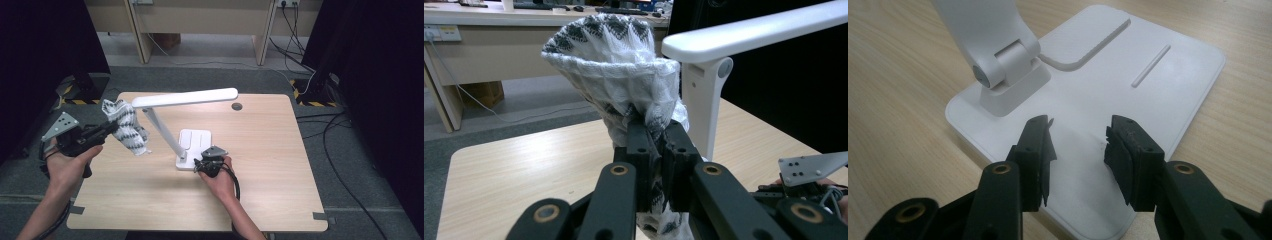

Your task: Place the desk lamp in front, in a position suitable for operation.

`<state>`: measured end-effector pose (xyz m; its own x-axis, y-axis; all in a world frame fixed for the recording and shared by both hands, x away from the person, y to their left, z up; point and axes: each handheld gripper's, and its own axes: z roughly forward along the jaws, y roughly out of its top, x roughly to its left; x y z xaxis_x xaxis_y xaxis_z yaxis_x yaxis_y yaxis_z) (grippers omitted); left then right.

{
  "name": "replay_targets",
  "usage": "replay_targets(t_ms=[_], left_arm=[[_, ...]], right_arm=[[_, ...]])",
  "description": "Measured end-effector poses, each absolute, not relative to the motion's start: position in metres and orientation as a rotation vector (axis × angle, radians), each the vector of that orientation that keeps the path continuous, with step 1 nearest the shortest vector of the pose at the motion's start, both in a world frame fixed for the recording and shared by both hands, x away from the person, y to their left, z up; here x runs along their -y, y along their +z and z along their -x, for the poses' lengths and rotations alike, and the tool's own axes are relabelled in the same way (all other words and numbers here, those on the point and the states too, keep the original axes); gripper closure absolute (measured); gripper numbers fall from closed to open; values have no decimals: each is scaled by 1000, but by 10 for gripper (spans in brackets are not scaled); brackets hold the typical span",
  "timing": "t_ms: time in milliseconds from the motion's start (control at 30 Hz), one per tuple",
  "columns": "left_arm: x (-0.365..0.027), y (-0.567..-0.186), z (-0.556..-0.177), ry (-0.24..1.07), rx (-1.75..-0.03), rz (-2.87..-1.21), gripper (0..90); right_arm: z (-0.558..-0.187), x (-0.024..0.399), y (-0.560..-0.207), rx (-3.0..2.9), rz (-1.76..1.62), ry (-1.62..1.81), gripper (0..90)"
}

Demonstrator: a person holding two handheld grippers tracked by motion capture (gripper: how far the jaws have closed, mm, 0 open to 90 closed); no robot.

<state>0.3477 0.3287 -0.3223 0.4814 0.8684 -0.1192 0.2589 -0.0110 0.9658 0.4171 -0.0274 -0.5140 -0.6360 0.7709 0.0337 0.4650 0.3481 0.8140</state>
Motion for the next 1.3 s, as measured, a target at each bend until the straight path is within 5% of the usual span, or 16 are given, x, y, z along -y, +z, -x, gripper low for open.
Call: replay_targets(t_ms=[1300], left_arm=[[-334,-281,-361,759,-975,-1499,839]], right_arm=[[-416,27,-515,-2252,-1094,1189,611]])
